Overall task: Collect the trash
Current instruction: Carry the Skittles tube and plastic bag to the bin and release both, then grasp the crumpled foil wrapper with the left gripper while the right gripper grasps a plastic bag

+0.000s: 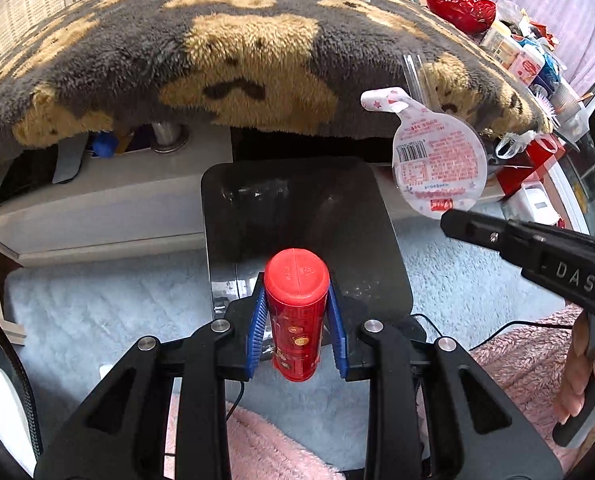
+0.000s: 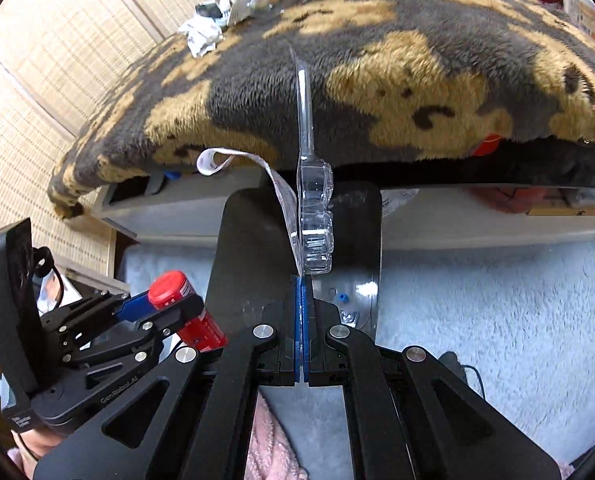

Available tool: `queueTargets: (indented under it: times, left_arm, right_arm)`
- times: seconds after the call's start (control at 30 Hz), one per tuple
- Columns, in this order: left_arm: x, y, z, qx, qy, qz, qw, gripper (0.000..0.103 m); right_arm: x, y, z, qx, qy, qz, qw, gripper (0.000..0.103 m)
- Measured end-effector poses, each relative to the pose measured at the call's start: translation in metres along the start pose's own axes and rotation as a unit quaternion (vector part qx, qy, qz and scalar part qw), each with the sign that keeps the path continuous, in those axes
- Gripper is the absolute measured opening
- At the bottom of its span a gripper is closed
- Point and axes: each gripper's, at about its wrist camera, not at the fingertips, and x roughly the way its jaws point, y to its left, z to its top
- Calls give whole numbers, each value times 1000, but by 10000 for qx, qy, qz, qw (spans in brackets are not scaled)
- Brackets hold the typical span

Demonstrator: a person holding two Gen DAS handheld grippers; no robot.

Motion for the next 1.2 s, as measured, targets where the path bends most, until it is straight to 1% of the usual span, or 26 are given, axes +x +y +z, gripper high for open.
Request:
queueTargets:
  times: [0.23,0.27,0.4,0.43,0.47,0.5,0.53,0.57,0.63,0.83,0.9,0.97,1.0,1.07,1.13,1.2]
  left_arm:
    - [6,1,9,-25,-40,17,10000,26]
    - [6,1,10,-24,-38,27,10000,26]
    - [7,2,12,-63,10,37,10000,27]
    - [7,2,13,-69,5,55,10000,29]
    - [7,3,12,-73,2,66,10000,31]
    - [5,4,13,-78,-3,76,9999,37]
    - [4,5,12,-75,-17,98,9999,41]
    - [2,5,12,-65,-28,123,9999,43]
    - [-1,5,12,-40,-63,154,9999,52]
    - [-15,2,11,24,-177,220,9996,60]
    - [-19,0,12,78,-214,265,9994,63]
    - [-23,0,11,98,-241,283,9993,64]
    - [-25,0,12,97,-256,291,9992,65]
    - [-30,2,14,75,-310,305,9990,66]
    - [-36,7,17,42,-367,294,9989,66]
    - [-40,11,21,13,-395,288,9988,66]
  right_arm:
    - [14,6,7,36,131,130,9998,3]
    - [15,6,8,53,141,142,9998,6]
    - [19,8,10,80,173,137,9997,7]
    - [19,8,10,86,178,104,9997,8]
    - [20,8,10,105,177,85,9998,15]
    - [19,7,11,131,170,71,9997,34]
    - [19,8,12,152,138,42,9998,44]
    - [18,7,13,170,85,14,9998,52]
    - [14,6,14,202,12,5,9998,52]
    - [8,2,17,262,-126,-68,9996,62]
    - [5,1,17,273,-198,-137,9993,73]
    - [0,-1,18,298,-340,-217,9987,78]
    - [-3,-2,19,325,-411,-187,9984,83]
    - [-9,-5,20,403,-526,-92,9978,85]
    - [-16,-9,22,484,-652,-2,9967,86]
    - [-23,-11,27,542,-784,1,9954,86]
